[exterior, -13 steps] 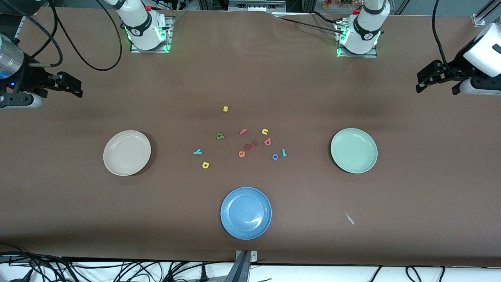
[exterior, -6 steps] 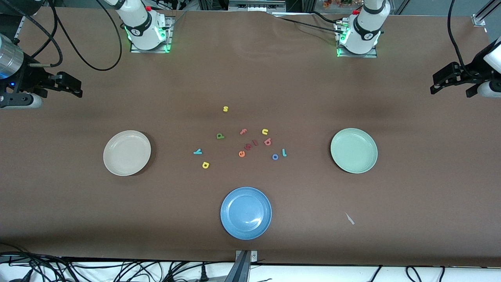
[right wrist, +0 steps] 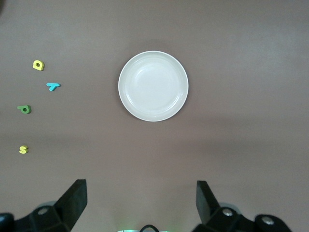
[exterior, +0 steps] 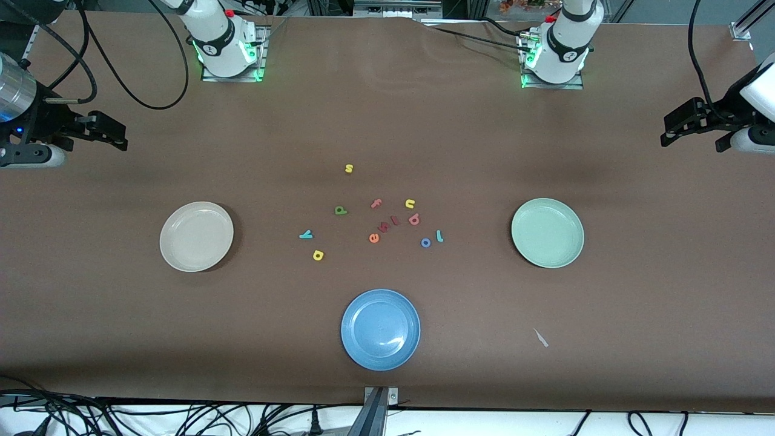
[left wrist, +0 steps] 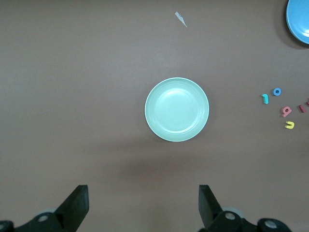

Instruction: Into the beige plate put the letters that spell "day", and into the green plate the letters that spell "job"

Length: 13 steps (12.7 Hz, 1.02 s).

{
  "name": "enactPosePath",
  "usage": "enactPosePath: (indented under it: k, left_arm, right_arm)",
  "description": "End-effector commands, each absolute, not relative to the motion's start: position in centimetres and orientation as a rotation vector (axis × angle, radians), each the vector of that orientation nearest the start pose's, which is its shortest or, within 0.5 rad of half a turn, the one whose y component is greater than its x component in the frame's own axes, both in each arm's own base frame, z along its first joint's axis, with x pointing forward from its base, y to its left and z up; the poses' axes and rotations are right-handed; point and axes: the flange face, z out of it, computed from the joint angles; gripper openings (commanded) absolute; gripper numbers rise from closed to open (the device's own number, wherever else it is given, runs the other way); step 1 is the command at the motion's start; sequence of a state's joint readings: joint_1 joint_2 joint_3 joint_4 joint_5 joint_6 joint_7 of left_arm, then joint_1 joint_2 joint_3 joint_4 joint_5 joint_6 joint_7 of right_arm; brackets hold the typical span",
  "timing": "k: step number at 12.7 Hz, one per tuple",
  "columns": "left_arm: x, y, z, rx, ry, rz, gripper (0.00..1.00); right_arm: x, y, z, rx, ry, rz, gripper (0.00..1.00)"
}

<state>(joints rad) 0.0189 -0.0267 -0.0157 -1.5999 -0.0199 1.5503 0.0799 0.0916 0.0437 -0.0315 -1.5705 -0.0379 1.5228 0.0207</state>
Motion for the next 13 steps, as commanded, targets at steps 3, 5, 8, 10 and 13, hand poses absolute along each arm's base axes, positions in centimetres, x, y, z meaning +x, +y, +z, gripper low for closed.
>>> enactPosePath:
  k: [3,5,8,10,13]
  left_arm:
    - [54.3,0.3,62.9,-3.175,0.125,0.024,1.0]
    - [54.3,0.6,62.9,-3.178,0.121,0.023,1.0]
    - [54.0,0.8,62.8,-3.179,0.119,0.059,1.0]
    - [54.0,1.2,63.0,-3.183,0.105,0.052,1.0]
    - [54.0,1.2,63.0,-3.175,0.107,0.057,1.0]
  right_arm:
    - [56.1,2.7,60.1,-3.193,-0.067,0.141,1.0]
    - [56.1,2.8,60.1,-3.193,-0.07,0.141,1.0]
    - [56.1,2.8,60.1,-3.193,-0.07,0.141,1.0]
    - [56.1,2.7,60.1,-3.193,-0.068,0.141,1.0]
    - [56.1,2.7,60.1,-3.193,-0.068,0.141,1.0]
